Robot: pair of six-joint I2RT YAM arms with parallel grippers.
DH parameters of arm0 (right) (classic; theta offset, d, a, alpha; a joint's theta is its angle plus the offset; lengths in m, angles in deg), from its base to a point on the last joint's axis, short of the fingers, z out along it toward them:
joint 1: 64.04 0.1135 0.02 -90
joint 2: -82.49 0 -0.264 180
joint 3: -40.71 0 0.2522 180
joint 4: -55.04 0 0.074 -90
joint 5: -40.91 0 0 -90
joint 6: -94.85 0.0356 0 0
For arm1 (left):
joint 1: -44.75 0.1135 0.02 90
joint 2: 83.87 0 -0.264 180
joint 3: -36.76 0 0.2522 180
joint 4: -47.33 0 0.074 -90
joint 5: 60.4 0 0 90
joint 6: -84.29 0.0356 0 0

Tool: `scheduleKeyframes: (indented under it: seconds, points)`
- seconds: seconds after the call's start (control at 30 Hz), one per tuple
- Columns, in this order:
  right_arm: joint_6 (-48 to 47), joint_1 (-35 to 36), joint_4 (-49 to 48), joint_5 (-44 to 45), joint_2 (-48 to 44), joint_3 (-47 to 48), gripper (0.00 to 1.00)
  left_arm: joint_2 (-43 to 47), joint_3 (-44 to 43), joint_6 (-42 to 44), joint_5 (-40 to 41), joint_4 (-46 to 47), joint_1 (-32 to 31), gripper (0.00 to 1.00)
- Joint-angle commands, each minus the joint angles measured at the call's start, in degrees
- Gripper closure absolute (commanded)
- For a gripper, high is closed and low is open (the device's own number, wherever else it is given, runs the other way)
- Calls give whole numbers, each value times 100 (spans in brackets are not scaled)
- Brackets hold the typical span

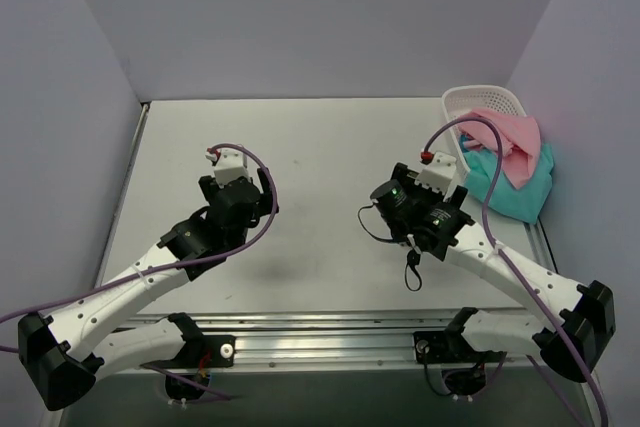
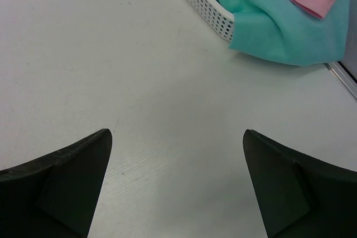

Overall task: Fold and stack the t-shirts
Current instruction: Grab the tshirt from the pile

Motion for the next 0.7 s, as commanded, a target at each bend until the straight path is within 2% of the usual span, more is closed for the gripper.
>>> scheduleKeyframes:
  seconds: [0.0,0.17,0.37,0.47,0.57,0.63,0.67]
  points:
    - [308,110,308,495,18,234,0,29,-55,24,-27,194,18,6]
    - [-61,137,-113,398,-105,173,0,47,-55,24,-44,203,9,6]
    - [-466,356,-570,749,-236,-82,0,73,-55,24,-62,185,9,6]
    - [-876,383,-1053,462,-525,-433,0,108,-29,15,-71,203,9,6]
    - [-809,147,-967,180,-492,-189,0,117,-29,15,-158,229,9,6]
    - [-1035,-371,-1106,21,-343,127,0,91,-38,-11,-255,255,9,6]
    - [-1359,-651,-1255,-328,-281,207,0,91,-38,-20,-299,255,9,6]
